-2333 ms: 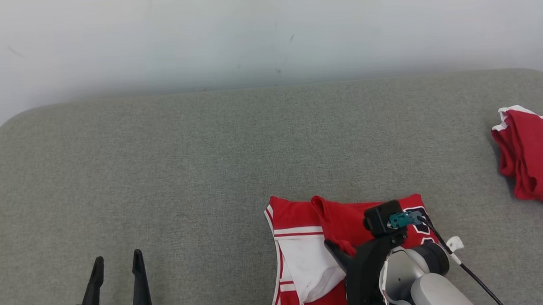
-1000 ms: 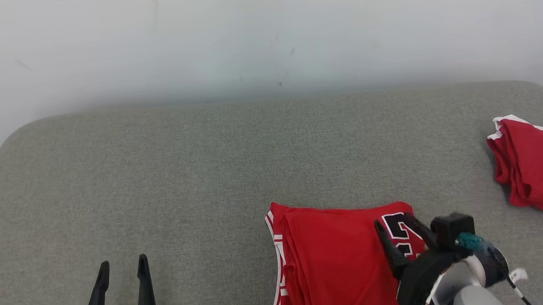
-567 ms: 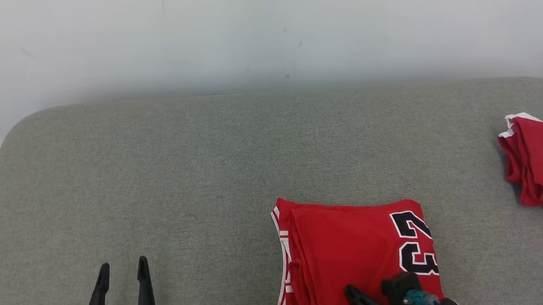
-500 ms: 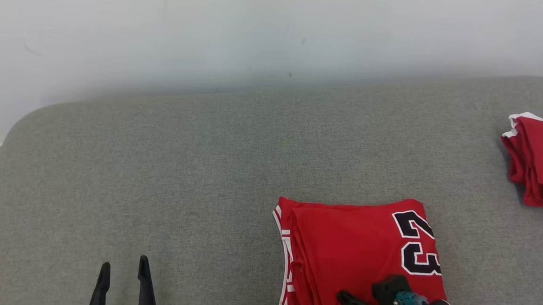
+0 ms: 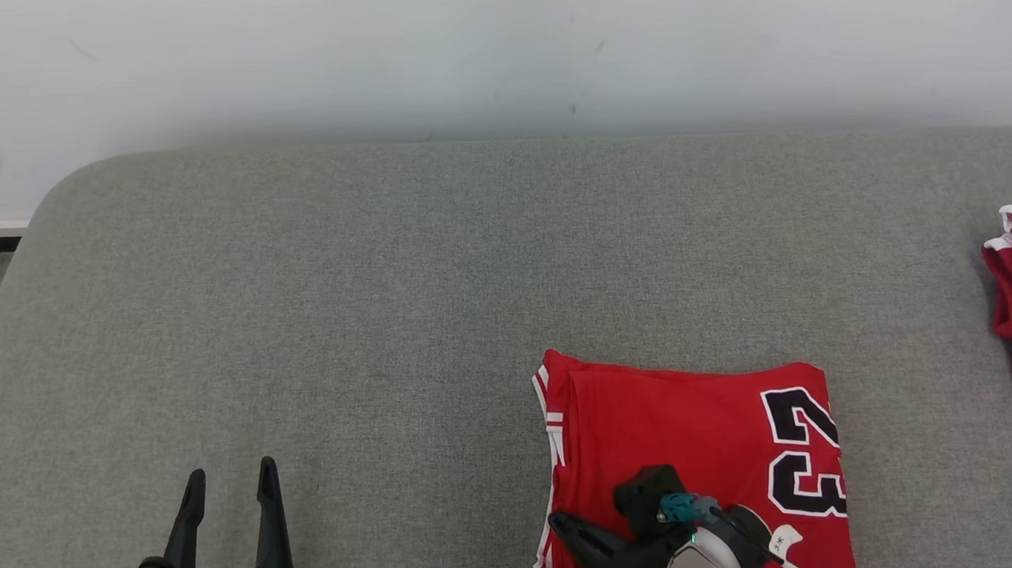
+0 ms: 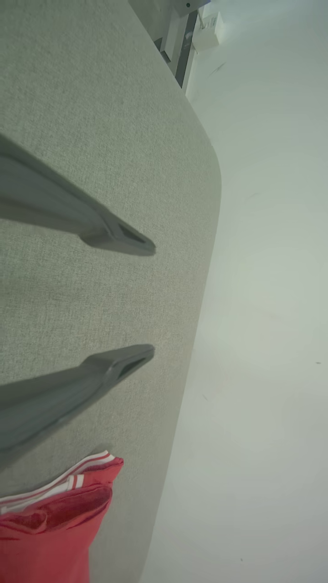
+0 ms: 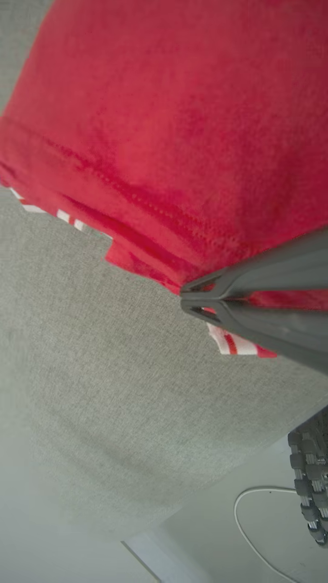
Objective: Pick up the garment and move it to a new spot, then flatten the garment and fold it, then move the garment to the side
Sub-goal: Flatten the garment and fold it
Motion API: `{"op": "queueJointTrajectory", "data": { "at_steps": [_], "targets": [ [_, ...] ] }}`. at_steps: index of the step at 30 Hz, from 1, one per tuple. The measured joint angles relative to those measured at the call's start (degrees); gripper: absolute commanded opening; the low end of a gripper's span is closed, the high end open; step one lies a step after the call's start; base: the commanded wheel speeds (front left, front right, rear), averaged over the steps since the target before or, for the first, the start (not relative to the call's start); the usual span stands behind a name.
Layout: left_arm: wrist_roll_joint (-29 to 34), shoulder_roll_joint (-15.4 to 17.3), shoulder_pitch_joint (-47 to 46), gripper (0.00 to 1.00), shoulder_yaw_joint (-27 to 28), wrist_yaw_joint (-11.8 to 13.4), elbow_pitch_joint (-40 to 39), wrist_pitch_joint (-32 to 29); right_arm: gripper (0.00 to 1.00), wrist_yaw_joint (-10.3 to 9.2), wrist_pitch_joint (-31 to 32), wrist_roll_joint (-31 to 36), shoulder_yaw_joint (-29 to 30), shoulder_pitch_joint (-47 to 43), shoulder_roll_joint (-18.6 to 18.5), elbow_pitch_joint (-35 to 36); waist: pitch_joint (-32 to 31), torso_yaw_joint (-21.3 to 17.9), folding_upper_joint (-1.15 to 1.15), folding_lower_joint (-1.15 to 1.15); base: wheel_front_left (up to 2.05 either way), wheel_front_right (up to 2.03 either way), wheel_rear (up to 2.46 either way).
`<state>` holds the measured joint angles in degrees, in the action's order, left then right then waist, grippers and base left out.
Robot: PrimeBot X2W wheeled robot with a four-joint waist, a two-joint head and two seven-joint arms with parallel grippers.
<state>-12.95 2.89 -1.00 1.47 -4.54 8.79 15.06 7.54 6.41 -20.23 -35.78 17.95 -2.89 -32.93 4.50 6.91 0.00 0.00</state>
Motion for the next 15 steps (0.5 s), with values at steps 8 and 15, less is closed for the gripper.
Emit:
{"op": "queueJointTrajectory", "data": {
  "at_steps": [8, 15],
  "targets": [
    [0.08, 0.0, -0.09, 1.0, 1.04, 0.49, 0.75, 0.0, 0.0, 0.0, -8.6, -5.14, 0.4, 3.07, 0.02, 2.09, -0.85, -0.5, 0.0, 0.0, 0.0, 0.0, 0.0],
    [0.34, 0.01, 0.52, 1.0, 2.45, 1.03, 0.47, 0.0, 1.0, 0.0, -16.85, -1.09, 10.51, 1.2, -0.03, 5.8, -2.88, -2.67, 0.0, 0.0, 0.0, 0.0, 0.0]
  ]
}}
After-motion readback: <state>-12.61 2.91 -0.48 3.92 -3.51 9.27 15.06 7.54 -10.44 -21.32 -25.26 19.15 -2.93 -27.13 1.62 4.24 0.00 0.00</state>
